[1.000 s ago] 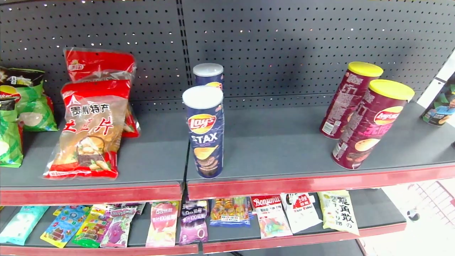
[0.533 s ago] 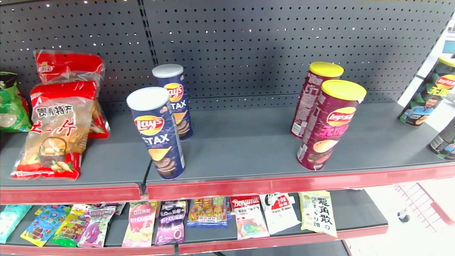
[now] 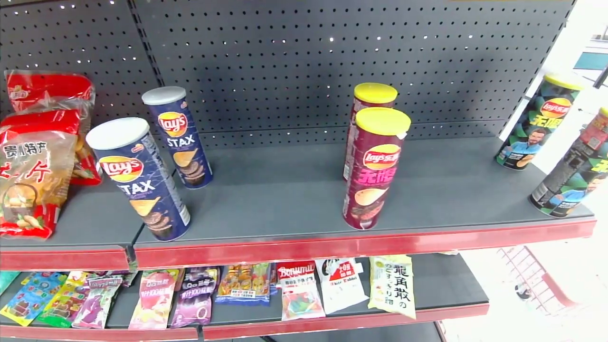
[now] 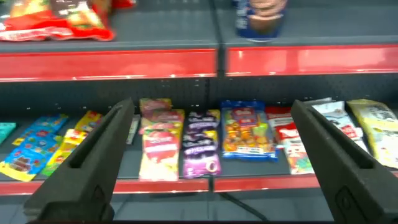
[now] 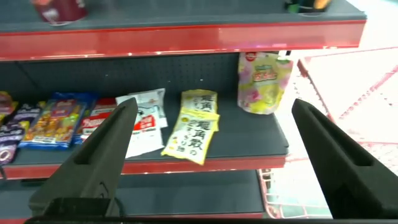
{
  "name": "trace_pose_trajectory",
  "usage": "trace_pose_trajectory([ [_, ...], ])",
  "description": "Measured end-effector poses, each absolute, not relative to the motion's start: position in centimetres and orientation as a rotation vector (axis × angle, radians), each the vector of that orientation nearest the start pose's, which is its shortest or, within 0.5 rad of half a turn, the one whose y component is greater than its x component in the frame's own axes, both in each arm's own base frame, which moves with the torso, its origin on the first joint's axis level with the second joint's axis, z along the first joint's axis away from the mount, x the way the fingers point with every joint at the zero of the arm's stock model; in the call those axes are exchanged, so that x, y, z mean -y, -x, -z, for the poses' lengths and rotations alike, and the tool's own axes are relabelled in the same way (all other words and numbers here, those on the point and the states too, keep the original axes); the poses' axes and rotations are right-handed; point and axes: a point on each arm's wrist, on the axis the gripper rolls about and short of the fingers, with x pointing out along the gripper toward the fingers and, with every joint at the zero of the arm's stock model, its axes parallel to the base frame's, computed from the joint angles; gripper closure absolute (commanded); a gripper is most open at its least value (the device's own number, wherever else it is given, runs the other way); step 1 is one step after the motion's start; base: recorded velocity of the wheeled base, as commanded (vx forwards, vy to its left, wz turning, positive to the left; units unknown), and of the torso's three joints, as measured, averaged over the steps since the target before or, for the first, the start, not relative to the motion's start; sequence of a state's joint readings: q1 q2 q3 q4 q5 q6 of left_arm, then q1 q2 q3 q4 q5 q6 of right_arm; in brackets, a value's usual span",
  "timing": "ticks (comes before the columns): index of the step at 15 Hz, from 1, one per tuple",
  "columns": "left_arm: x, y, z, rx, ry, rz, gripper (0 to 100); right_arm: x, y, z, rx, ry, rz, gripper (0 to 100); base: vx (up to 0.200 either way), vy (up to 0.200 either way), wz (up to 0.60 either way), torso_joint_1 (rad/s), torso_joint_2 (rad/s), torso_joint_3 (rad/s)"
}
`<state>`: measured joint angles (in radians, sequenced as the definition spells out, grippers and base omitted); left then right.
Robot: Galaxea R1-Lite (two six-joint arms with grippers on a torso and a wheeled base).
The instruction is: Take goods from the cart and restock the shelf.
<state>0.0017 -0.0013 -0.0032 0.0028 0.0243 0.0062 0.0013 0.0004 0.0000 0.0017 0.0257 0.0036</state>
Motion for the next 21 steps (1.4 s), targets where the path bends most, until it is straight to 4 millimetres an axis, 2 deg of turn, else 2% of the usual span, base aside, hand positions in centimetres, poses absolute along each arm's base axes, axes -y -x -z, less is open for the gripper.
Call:
trace_pose_trajectory([
  [3, -0.05, 2.31, -7.60, 0.001, -0.006, -0.026, 0, -0.05, 2.28, -7.53, -0.002, -0.003, -0.027, 0, 0.000, -0.200, 0.00, 0.001, 0.00, 0.001],
  [21, -0.05, 2.31, -7.60, 0.001, -0.006, -0.025, 0, -0.04, 2.27, -7.55, -0.001, -0.014, -0.021, 0, 0.000, 0.000, 0.00, 0.000, 0.00, 0.000],
])
